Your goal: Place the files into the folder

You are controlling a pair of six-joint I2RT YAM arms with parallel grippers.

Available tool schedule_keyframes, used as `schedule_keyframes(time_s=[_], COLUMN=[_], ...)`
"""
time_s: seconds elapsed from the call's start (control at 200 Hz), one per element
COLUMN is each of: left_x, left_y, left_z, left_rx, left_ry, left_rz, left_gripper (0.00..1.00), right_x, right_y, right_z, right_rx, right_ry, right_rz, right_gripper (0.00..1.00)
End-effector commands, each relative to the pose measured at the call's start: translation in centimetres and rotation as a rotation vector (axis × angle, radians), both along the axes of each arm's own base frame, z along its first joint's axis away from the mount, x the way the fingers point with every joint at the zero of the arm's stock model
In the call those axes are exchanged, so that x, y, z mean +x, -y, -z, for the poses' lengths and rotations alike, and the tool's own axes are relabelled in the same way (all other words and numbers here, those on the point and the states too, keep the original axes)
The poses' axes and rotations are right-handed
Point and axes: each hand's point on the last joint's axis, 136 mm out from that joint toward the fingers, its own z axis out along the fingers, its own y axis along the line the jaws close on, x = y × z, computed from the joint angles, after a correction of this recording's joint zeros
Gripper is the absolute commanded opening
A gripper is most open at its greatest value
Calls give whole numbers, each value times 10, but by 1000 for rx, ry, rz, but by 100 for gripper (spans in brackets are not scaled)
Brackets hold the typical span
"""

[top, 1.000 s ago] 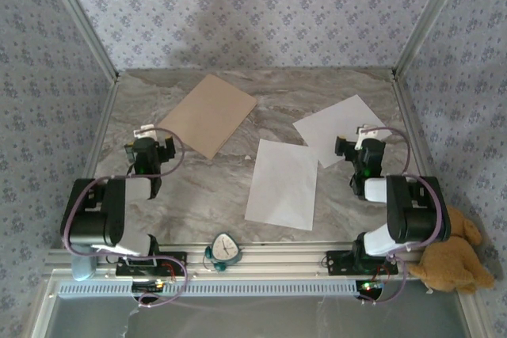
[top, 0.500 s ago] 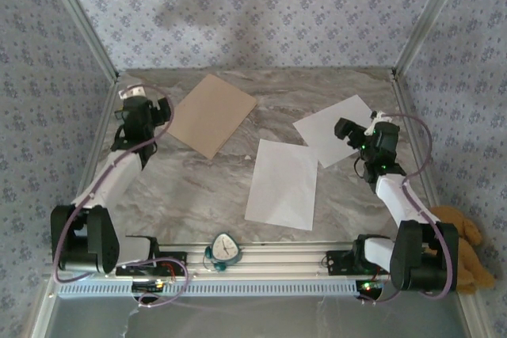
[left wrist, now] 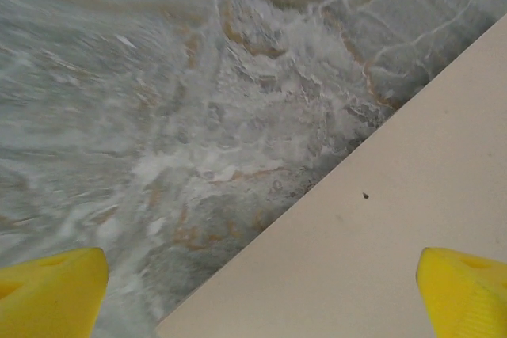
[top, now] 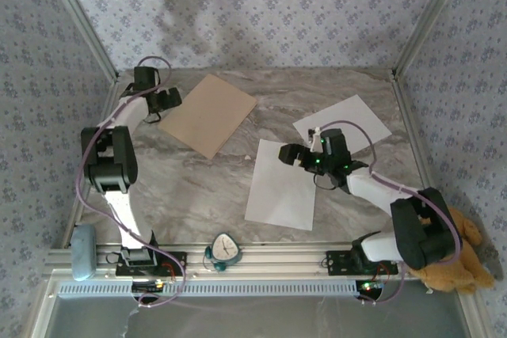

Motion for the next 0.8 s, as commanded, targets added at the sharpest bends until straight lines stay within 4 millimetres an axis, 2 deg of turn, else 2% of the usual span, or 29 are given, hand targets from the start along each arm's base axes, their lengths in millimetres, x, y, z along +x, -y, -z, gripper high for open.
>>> schedule_keyframes(time_s=[0.0, 0.17, 0.325, 0.355, 0.375, 0.405, 0.58, 0.7, 0.795], left_x=[6, 26, 40, 39, 44, 46, 51, 50, 40], left_y=[22, 39, 51, 52, 54, 56, 65, 80, 95], left_z=[5, 25, 36, 43, 36, 38, 46, 48, 50], left_rx=[-135, -195, -234, -235, -233, -234, -230, -248, -253], left_ry=[-61, -108, -122, -140, -125, -128, -154, -156, -186], left_rz=[84, 188, 245, 248, 256, 266, 312, 365, 417], left_gripper=[100, 100, 99, 98, 98, 98, 98, 98, 98], right_x=[-2, -6, -9, -9, -9, -9, -11, -8, 1], right_y=[-16, -28, -35, -35, -37, -38, -50, -56, -60], right_z=[3, 14, 12, 12, 10, 9, -5, -15, -22], right_rx=[10, 1, -5, -6, -6, -5, 33, 56, 83], right_ry=[-27, -96, -102, -101, -98, -93, -87, -84, -82], right_rz=[-28, -65, -102, -106, -112, -119, -175, -183, -169], right_gripper=[100, 100, 100, 100, 100, 100, 99, 98, 98])
